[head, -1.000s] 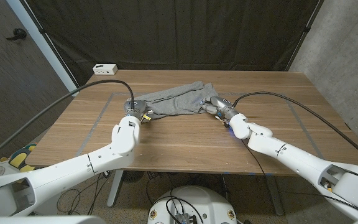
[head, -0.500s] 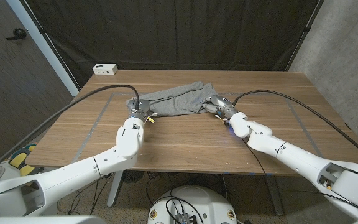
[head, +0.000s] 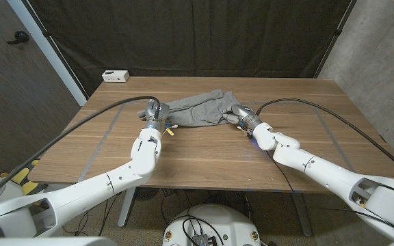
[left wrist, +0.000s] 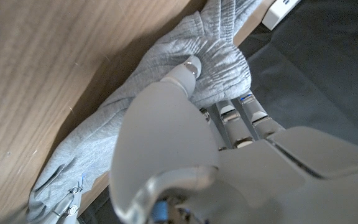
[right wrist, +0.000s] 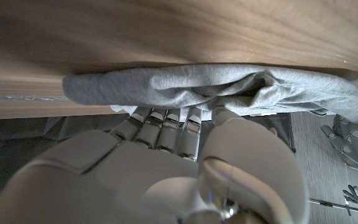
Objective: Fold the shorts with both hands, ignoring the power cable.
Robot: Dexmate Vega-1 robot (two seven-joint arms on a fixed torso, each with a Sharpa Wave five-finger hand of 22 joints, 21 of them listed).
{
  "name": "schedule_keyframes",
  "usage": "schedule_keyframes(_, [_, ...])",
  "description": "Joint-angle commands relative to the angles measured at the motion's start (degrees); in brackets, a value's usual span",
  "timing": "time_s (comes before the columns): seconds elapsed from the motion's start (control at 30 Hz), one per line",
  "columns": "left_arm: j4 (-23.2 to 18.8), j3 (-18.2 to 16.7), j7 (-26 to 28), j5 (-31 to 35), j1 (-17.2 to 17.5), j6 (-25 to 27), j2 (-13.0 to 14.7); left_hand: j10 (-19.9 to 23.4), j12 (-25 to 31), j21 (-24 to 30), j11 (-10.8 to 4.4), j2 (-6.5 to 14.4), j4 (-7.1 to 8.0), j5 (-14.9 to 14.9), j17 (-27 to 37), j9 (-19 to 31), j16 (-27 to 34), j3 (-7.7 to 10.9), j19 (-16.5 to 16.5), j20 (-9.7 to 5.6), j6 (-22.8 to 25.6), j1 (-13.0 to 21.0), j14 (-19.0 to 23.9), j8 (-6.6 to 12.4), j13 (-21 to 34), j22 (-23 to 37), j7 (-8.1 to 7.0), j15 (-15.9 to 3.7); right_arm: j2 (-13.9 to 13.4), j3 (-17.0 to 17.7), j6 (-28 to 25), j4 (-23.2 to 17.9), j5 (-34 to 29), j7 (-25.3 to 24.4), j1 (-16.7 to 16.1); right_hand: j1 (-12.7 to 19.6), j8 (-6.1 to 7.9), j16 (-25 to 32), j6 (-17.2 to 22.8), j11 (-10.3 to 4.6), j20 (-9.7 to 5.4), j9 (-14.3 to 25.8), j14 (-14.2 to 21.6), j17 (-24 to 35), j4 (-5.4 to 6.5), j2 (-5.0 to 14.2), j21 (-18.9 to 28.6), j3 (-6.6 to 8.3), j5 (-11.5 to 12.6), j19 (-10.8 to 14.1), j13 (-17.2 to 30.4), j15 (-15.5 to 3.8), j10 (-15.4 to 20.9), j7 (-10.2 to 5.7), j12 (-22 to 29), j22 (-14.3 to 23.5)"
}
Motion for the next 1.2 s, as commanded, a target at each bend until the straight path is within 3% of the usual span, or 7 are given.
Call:
schedule_keyframes(0.03, [0.70,-2.04,-2.37,12.23,0.28,-6.28,1.02,0.88,0.21,0.55,-0.31,-0.26,0.16,0.21,0.49,0.78,0.54,-0.06,0.19,-0.88,0.40,0.96,1.18,0.95,0.43,0.15,-0.52,-10.57,0.42,-0.85,1.08,1.11,-0.71,0.48,0.62,-0.24,0.16,-0.18,0.44,-0.01,0.48,0.16,0.29,0.16,0.03,0.01,-0.26,0.62,-0.24,1.32,0.20,-2.23,0.73,-0.10,-0.05,0.27])
schedule_keyframes(0.4, [-1.27,-5.65,-5.85,21.07,0.74,-14.34,3.00,1.72,0.11,0.91,-0.46,-0.31,0.51,-0.69,0.94,2.15,0.74,-1.08,0.18,-2.09,0.51,1.40,1.11,2.33,0.95,0.05,-1.55,-10.71,0.56,-0.95,1.87,1.58,-0.87,-0.01,0.58,-0.32,-0.07,-0.43,0.63,-0.20,0.27,0.16,0.04,0.05,-0.15,-0.05,-0.70,1.26,-0.29,1.41,0.18,-2.40,0.84,-0.16,-0.31,0.27])
schedule_keyframes(0.83, [-3.55,-8.09,-10.60,32.66,-1.64,-26.95,5.40,2.06,-0.22,1.17,-0.80,-0.28,0.66,-1.77,1.18,2.02,0.76,-1.88,0.18,-3.43,0.71,1.90,0.92,2.85,1.27,-0.07,-2.45,-10.72,0.75,-1.02,2.43,2.03,-0.98,-0.24,0.62,-0.55,-0.36,-0.63,0.65,-0.19,0.08,0.16,-0.14,-0.02,-0.26,-0.16,-1.18,1.84,-0.38,1.52,0.18,-2.53,0.77,-0.24,-0.63,0.27])
schedule_keyframes(1.03, [-3.75,-8.57,-10.45,37.09,-2.90,-31.35,6.14,2.07,-0.47,1.28,-0.85,-0.18,0.73,-2.20,1.27,1.87,0.81,-2.15,0.21,-3.74,0.71,2.11,0.94,2.98,1.25,-0.11,-2.72,-10.75,0.86,-1.16,2.86,2.45,-1.20,-0.44,0.77,-0.68,-0.51,-0.71,0.56,-0.24,0.09,0.17,-0.23,-0.05,-0.30,-0.23,-1.45,2.09,-0.42,1.47,0.17,-2.60,0.75,-0.30,-0.76,0.28])
schedule_keyframes(1.2, [-3.25,-8.69,-7.23,39.80,-4.07,-33.83,7.03,2.10,-0.67,1.34,-0.90,-0.09,0.78,-2.58,1.34,1.68,0.85,-2.39,0.11,-3.78,0.70,2.31,0.99,3.06,1.26,-0.15,-2.91,-10.76,1.02,-1.52,3.50,3.09,-1.48,-0.19,1.24,-0.78,-0.63,-0.81,0.53,-0.21,0.09,0.17,-0.39,-0.07,-0.36,-0.28,-1.66,2.33,-0.46,1.53,0.17,-2.59,0.55,-0.30,-0.95,0.28])
